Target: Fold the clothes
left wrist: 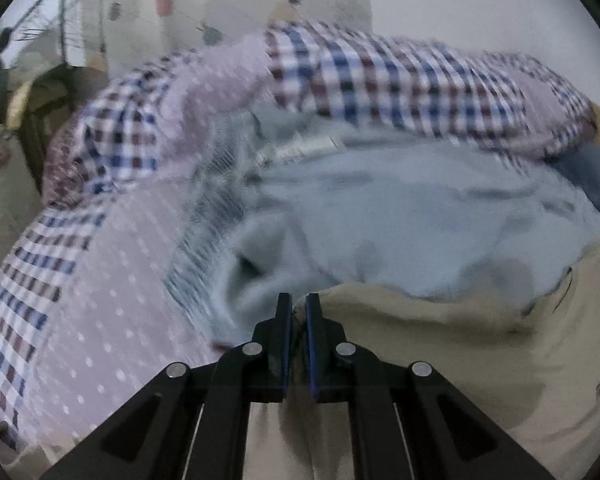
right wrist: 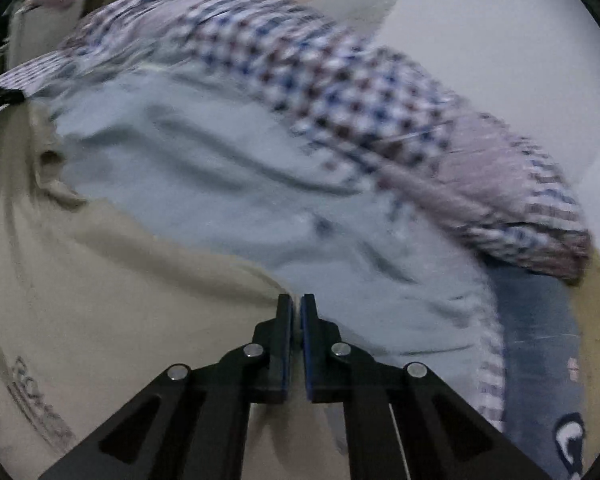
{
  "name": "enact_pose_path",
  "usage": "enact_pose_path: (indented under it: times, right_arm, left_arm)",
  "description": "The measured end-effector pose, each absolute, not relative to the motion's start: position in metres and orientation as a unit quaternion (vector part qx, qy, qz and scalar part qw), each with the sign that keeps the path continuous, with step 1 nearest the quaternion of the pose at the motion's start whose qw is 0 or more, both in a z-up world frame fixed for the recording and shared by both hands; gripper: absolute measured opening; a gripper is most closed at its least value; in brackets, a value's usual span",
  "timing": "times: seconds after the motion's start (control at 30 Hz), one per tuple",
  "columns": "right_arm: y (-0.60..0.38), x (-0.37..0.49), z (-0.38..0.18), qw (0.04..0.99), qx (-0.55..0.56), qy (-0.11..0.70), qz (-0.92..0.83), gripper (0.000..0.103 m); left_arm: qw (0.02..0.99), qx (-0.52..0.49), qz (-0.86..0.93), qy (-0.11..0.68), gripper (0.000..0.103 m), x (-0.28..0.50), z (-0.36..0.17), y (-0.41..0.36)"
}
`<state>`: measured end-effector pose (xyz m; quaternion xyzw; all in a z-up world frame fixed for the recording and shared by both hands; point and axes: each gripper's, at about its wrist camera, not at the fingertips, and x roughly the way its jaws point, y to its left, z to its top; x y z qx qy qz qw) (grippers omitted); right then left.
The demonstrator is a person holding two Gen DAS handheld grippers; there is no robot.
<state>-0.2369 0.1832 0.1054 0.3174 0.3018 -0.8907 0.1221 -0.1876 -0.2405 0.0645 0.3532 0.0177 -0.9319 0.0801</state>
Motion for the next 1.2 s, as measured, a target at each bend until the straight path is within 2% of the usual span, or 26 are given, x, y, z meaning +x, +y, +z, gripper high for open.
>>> enact_pose_path:
  times: [0.17, 0.23, 0.43, 0.5, 0.53, 0.6, 0.67, 0.7, 0.77, 0.83, 0.9, 0.93, 1.2]
  right_arm:
    - [0.190, -0.254, 0.121, 0.073, 0.292, 0.272, -0.914, 0.003]
    - [0.188, -0.262, 0.110, 0.067, 0.308, 0.269, -0.910, 0.003]
    - [0.182, -0.297, 0.042, 0.050, 0.435, 0.266, -0.859, 0.007]
    - [0.182, -0.299, 0.030, 0.046, 0.461, 0.269, -0.844, 0.019]
    - [0.183, -0.297, 0.030, 0.041, 0.460, 0.272, -0.844, 0.021]
    - [0.188, -0.294, 0.035, 0.030, 0.455, 0.268, -0.849, 0.045]
    - [0.198, -0.293, 0.045, 0.023, 0.460, 0.243, -0.854, 0.060]
    - [0.202, -0.289, 0.054, 0.024, 0.455, 0.232, -0.859, 0.065]
    - [0.211, -0.277, 0.074, 0.024, 0.439, 0.210, -0.873, 0.071]
    - [0.227, -0.259, 0.096, 0.025, 0.415, 0.178, -0.892, 0.074]
    - [0.246, -0.239, 0.117, 0.024, 0.399, 0.139, -0.906, 0.079]
    - [0.255, -0.227, 0.126, 0.027, 0.394, 0.118, -0.911, 0.079]
    - [0.331, -0.087, 0.154, 0.047, 0.373, -0.026, -0.926, 0.082]
  left_arm:
    - [0.123, 0.284, -0.950, 0.028, 0.003, -0.191, 0.094, -0.248]
    - [0.128, 0.268, -0.954, 0.043, 0.003, -0.194, 0.098, -0.254]
    - [0.140, 0.359, -0.923, 0.012, 0.003, -0.222, 0.039, -0.246]
    - [0.128, 0.400, -0.907, 0.013, 0.004, -0.229, 0.024, -0.246]
    - [0.121, 0.426, -0.897, 0.011, 0.004, -0.233, 0.015, -0.247]
    - [0.113, 0.433, -0.894, -0.004, 0.006, -0.230, 0.012, -0.245]
    - [0.111, 0.431, -0.895, 0.007, 0.013, -0.228, 0.017, -0.250]
    - [0.110, 0.432, -0.895, 0.021, 0.021, -0.226, 0.020, -0.254]
    - [0.106, 0.429, -0.896, 0.045, 0.034, -0.221, 0.027, -0.261]
    - [0.102, 0.413, -0.903, 0.053, 0.060, -0.209, 0.040, -0.262]
    - [0.114, 0.392, -0.912, 0.045, 0.076, -0.194, 0.055, -0.258]
    - [0.116, 0.382, -0.916, 0.043, 0.081, -0.186, 0.062, -0.257]
    - [0.110, 0.328, -0.937, 0.059, 0.083, -0.097, 0.110, -0.241]
